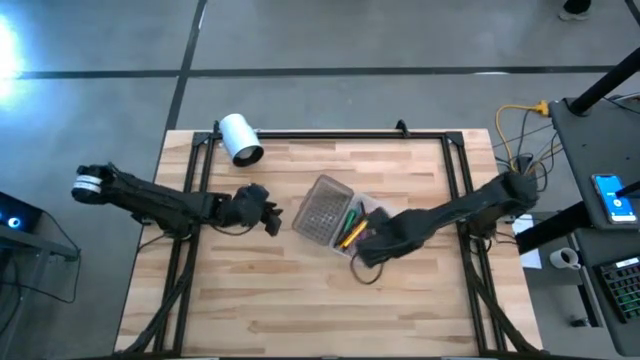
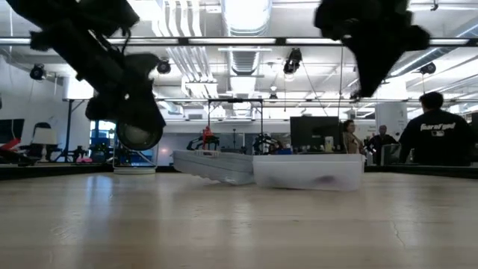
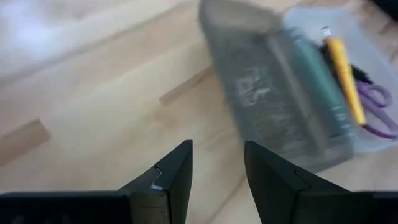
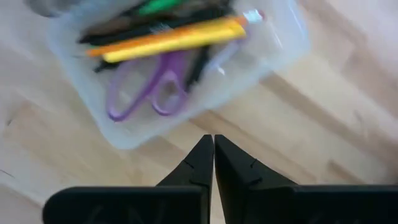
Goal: Pick & place school supplies into a supply box
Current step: Close the supply box
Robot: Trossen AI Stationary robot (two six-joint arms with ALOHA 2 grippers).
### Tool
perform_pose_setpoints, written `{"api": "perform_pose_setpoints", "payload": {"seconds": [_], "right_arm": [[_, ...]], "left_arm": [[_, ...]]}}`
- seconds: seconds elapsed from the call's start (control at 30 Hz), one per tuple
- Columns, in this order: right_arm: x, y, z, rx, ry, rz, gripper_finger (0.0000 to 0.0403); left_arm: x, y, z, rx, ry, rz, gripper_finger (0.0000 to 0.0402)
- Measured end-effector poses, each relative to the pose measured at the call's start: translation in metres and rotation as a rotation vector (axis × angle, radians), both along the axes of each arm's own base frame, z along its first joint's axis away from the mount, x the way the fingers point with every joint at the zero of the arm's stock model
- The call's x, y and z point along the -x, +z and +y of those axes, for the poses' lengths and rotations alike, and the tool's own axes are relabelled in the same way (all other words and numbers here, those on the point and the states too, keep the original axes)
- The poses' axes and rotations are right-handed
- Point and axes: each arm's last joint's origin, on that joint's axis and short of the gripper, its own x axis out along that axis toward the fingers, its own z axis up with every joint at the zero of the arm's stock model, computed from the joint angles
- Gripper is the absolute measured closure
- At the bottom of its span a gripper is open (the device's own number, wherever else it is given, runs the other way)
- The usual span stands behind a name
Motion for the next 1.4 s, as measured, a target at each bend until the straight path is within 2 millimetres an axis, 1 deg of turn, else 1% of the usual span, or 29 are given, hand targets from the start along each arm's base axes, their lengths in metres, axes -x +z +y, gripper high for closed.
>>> {"api": "perform_pose_setpoints", "payload": {"seconds": [0.1, 0.2, 0.27, 0.37, 0.43, 0.5, 0.6, 0.7, 0.8, 0.93, 1.03, 1.13, 1.2, 1.4], "right_arm": [[0.022, -0.002, -0.001, -0.052, -0.066, 0.005, 0.0394], [0.040, -0.009, 0.003, -0.108, -0.078, 0.047, 0.0394], [0.048, -0.017, 0.008, -0.131, -0.088, 0.085, 0.0394], [0.056, -0.027, 0.012, -0.134, -0.139, 0.108, 0.0394], [0.057, -0.031, 0.015, -0.144, -0.161, 0.084, 0.0394], [0.054, -0.036, 0.016, -0.165, -0.164, 0.047, 0.0394], [0.050, -0.046, 0.016, -0.171, -0.166, 0.032, 0.0394], [0.049, -0.057, 0.014, -0.154, -0.179, 0.065, 0.0394], [0.050, -0.063, 0.013, -0.151, -0.196, 0.069, 0.0394], [0.050, -0.072, 0.009, -0.156, -0.208, 0.060, 0.0394], [0.050, -0.077, 0.004, -0.155, -0.232, 0.060, 0.0394], [0.048, -0.082, -0.001, -0.164, -0.249, 0.038, 0.0394], [0.048, -0.084, -0.004, -0.166, -0.244, 0.037, 0.0394], [0.044, -0.090, -0.008, -0.170, -0.233, 0.026, 0.0394]], "left_arm": [[-0.003, -0.007, 0.019, 0.072, -0.027, -0.027, 0.0273], [-0.009, -0.010, 0.034, 0.041, -0.148, -0.072, 0.0277], [-0.011, -0.014, 0.047, 0.082, -0.193, -0.076, 0.0292], [-0.013, -0.024, 0.064, 0.159, -0.187, -0.042, 0.0335], [-0.014, -0.032, 0.071, 0.178, -0.169, -0.015, 0.0370], [-0.018, -0.038, 0.078, 0.187, -0.147, 0.000, 0.0393], [-0.024, -0.045, 0.084, 0.191, -0.138, 0.040, 0.0395], [-0.033, -0.055, 0.087, 0.205, -0.144, 0.080, 0.0394], [-0.044, -0.062, 0.090, 0.223, -0.186, 0.097, 0.0394], [-0.062, -0.067, 0.095, 0.235, -0.245, 0.104, 0.0394], [-0.073, -0.066, 0.099, 0.237, -0.271, 0.094, 0.0394], [-0.082, -0.057, 0.101, 0.222, -0.303, 0.068, 0.0394], [-0.089, -0.045, 0.103, 0.193, -0.324, 0.030, 0.0394], [-0.100, -0.012, 0.104, 0.179, -0.401, -0.014, 0.0394]]}}
